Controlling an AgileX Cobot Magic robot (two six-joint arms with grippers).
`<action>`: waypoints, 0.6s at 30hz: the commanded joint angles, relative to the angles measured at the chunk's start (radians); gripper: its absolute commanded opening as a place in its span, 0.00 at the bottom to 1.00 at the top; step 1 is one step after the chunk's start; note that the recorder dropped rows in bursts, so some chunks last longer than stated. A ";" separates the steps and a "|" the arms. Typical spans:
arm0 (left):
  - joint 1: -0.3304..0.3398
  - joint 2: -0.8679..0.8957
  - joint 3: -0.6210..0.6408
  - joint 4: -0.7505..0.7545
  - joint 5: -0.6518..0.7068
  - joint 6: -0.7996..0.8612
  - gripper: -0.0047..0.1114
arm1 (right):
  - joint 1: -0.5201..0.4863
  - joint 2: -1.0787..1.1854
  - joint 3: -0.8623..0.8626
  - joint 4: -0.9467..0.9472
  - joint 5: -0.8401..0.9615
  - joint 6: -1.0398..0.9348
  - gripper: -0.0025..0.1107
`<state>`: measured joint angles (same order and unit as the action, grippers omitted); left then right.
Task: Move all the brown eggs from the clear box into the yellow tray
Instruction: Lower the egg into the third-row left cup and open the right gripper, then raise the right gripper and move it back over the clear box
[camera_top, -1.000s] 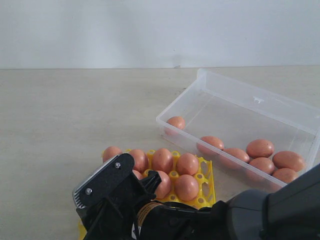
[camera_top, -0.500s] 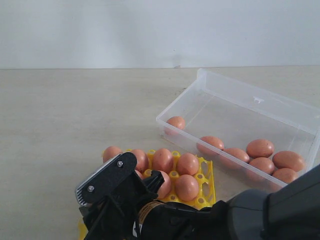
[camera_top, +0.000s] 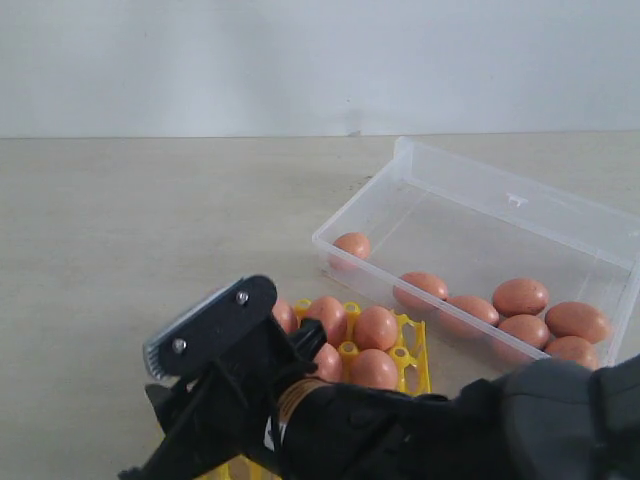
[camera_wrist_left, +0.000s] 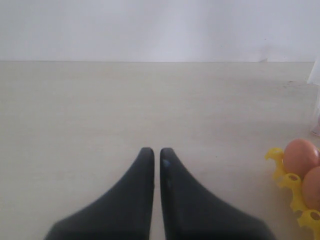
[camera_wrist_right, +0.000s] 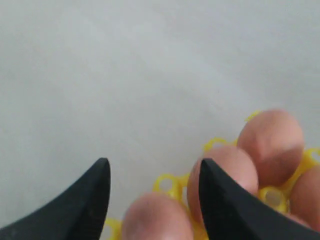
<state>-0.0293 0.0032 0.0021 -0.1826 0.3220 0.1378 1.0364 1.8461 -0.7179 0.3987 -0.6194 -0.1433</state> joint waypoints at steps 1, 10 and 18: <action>-0.004 -0.003 -0.002 -0.008 -0.011 -0.007 0.08 | -0.015 -0.189 -0.003 0.179 -0.013 -0.146 0.44; -0.004 -0.003 -0.002 -0.008 -0.011 -0.007 0.08 | -0.754 -0.602 -0.058 1.346 0.696 -1.295 0.39; -0.004 -0.003 -0.002 -0.008 -0.011 -0.007 0.08 | -1.044 -0.473 -0.128 1.259 -0.083 -1.831 0.02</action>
<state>-0.0293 0.0032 0.0021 -0.1826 0.3220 0.1378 0.0127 1.3720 -0.8358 1.7039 -0.4265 -2.0083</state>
